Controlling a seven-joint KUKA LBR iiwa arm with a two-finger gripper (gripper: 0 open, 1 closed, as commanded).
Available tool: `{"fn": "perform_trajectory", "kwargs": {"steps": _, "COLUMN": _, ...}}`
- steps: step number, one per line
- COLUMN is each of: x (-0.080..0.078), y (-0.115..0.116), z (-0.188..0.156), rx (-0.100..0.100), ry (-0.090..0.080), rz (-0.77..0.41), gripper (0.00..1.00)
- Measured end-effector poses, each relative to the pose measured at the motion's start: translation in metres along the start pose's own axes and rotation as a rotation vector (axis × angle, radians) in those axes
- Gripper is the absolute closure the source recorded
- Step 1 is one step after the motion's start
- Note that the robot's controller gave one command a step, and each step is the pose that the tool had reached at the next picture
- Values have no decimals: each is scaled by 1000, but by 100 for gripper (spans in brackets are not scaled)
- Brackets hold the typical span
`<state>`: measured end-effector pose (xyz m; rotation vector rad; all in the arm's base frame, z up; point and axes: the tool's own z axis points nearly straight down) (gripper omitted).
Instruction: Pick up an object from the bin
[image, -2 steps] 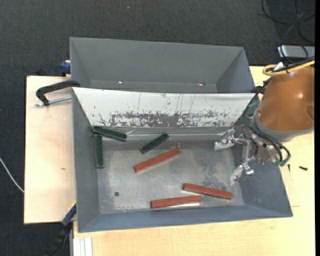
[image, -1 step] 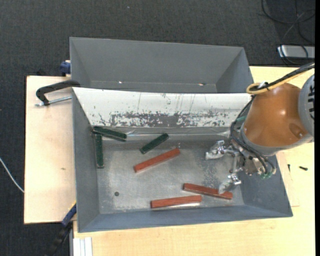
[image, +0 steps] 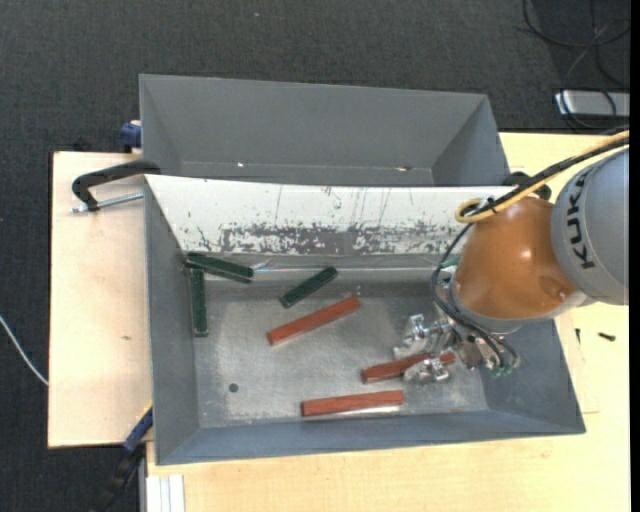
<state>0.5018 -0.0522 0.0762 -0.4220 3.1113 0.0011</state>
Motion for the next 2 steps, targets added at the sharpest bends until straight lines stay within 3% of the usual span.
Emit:
{"fn": "perform_trajectory", "kwargs": {"steps": 1, "x": 0, "y": 0, "z": 0, "rx": 0, "ry": 0, "rz": 0, "gripper": 100}}
{"fn": "perform_trajectory", "kwargs": {"steps": 2, "x": -12, "y": 1, "z": -181, "rx": 4, "ry": -8, "rz": -137, "gripper": 100}}
